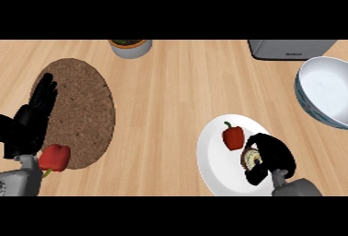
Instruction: Pick the cupcake from the plate and place it in the bowl
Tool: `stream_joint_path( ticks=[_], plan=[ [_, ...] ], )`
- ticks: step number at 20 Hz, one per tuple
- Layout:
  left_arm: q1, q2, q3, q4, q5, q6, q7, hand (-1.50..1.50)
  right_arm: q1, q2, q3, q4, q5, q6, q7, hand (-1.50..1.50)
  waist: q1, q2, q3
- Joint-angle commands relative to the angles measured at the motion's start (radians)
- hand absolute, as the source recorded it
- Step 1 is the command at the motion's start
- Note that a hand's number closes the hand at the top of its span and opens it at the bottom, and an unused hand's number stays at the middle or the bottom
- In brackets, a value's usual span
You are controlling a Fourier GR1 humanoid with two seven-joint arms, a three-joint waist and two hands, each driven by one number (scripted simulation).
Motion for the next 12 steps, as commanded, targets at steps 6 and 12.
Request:
stream_joint_path(
  ticks=[6, 12],
  plan=[
    [-0.015, -0.001, 0.015, 0.030, -0.003, -0.018, -0.001, 0.00, -0.138, 0.050, -0.082, 0.118, 0.104, -0.084, 0.043, 1.50, 0.008, 0.011, 0.012],
    [-0.039, -0.029, -0.037, 0.000, -0.018, -0.017, -0.005, 0.00, -0.533, 0.036, -0.344, 0.392, 0.106, -0.146, 0.327, 1.50, 0.081, 0.034, 0.013]
  ],
)
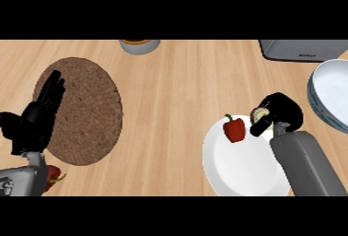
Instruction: Pick the cupcake from the plate and place it in the bowl
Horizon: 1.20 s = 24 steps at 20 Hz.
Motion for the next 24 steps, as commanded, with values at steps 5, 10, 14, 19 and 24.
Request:
stream_joint_path(
  ticks=[5, 10, 14, 19, 24],
  plan=[
    [-0.001, -0.010, -0.016, -0.038, 0.012, -0.015, 0.022, 0.00, -0.413, -0.069, -0.113, 0.365, 0.136, -0.105, 0.169, 1.50, 0.030, 0.002, 0.002],
    [-0.024, 0.005, 0.004, 0.037, -0.009, -0.003, -0.005, 0.00, -0.552, -0.105, -0.044, 0.352, 0.322, -0.196, 0.303, 1.50, 0.001, -0.005, 0.000],
    [-0.001, -0.013, -0.006, 0.030, -0.006, -0.003, -0.012, 0.00, -0.590, -0.085, -0.033, 0.339, 0.437, -0.333, 0.371, 1.50, -0.012, -0.007, 0.000],
    [-0.003, 0.011, 0.030, -0.004, 0.013, -0.005, 0.024, 0.00, -0.633, -0.158, -0.111, 0.327, 0.443, -0.274, 0.349, 1.50, -0.036, -0.016, 0.001],
    [-0.019, 0.003, 0.027, 0.012, -0.012, 0.016, 0.027, 0.00, -0.583, -0.201, -0.190, 0.296, 0.416, -0.335, 0.274, 1.50, -0.046, -0.015, 0.001]
  ],
)
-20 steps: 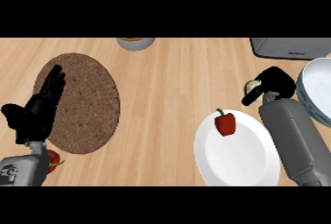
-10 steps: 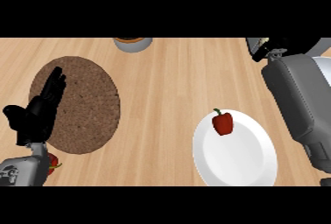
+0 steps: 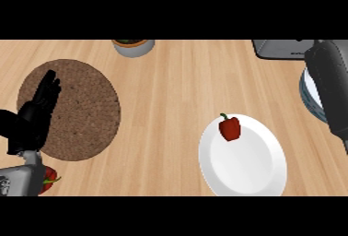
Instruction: Pick the cupcake from the plate and place it in the bowl
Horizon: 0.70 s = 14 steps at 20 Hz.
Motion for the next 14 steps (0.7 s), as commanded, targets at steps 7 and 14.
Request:
stream_joint_path(
  ticks=[7, 14],
  plan=[
    [0.017, -0.016, -0.006, 0.014, -0.011, -0.003, -0.029, 0.00, 0.113, -0.118, -0.197, 0.095, -0.123, -0.235, -0.192, 1.50, -0.002, 0.003, 0.001],
    [-0.012, -0.020, -0.001, 0.036, -0.013, -0.004, -0.039, 0.00, 0.147, -0.179, -0.281, 0.317, -0.175, -0.392, -0.371, 1.50, 0.014, 0.012, 0.002]
  ],
)
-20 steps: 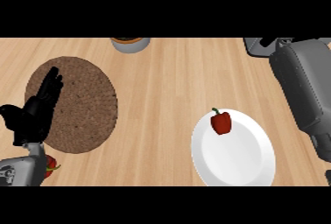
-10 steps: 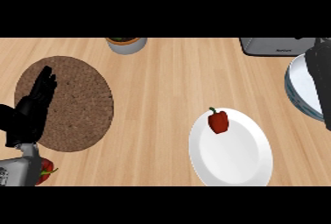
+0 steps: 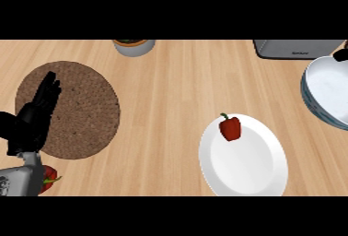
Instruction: Pick the cupcake from the plate and place it in the bowl
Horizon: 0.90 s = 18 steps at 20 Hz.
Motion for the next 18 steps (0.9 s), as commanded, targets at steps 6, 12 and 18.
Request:
stream_joint_path(
  ticks=[6, 12, 18],
  plan=[
    [-0.008, 0.004, -0.006, -0.054, 0.000, -0.008, 0.044, 0.00, 0.064, -0.103, -0.134, 0.254, -0.127, -0.185, -0.308, 1.50, 0.014, 0.005, 0.002],
    [-0.016, -0.015, 0.003, 0.007, -0.010, 0.013, -0.001, 0.00, 0.062, -0.148, -0.222, 0.379, -0.209, 0.018, -0.234, -1.50, 0.012, 0.008, 0.002],
    [0.049, -0.012, 0.006, -0.003, 0.003, -0.020, -0.051, 0.00, 0.121, -0.111, -0.315, 0.345, -0.342, -0.023, -0.484, -1.50, 0.005, 0.002, 0.002]
  ],
)
